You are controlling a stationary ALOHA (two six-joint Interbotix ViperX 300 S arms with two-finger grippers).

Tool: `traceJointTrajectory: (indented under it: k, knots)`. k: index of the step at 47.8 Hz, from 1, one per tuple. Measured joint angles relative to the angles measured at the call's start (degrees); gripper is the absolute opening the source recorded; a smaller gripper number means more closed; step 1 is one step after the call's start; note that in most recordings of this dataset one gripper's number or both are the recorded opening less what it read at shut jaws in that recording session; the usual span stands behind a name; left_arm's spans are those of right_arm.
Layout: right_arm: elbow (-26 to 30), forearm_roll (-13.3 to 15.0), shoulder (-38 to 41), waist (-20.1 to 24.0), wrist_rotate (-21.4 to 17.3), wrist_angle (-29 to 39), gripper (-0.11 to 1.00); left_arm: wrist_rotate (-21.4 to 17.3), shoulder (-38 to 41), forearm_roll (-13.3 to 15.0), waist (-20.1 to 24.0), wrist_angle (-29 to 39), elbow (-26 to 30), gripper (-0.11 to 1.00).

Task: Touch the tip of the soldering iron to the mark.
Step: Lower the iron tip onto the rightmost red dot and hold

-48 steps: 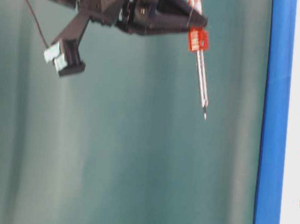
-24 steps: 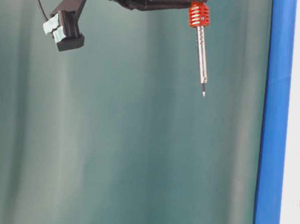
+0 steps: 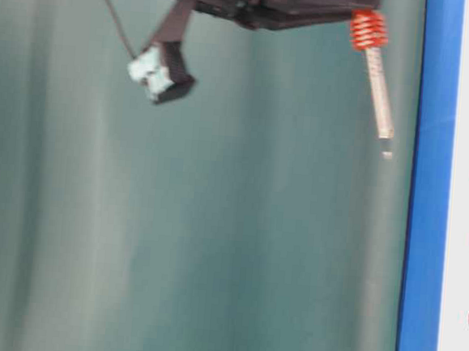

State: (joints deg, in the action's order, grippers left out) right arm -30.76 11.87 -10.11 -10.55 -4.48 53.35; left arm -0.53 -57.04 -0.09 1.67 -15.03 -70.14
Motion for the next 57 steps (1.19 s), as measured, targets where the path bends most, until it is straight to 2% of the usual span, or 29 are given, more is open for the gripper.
traceJointTrajectory:
  k: [22, 57]
  knots:
    - [-2.6, -1.4, 5.5, 0.2, 0.1, -6.2, 0.07, 0.0, 0.0, -0.1, 0.0, 0.0, 0.0, 0.00]
    - [-2.7, -1.4, 7.8, 0.2, 0.2, -6.7, 0.07, 0.0, 0.0, 0.0, 0.0, 0.0, 0.0, 0.00]
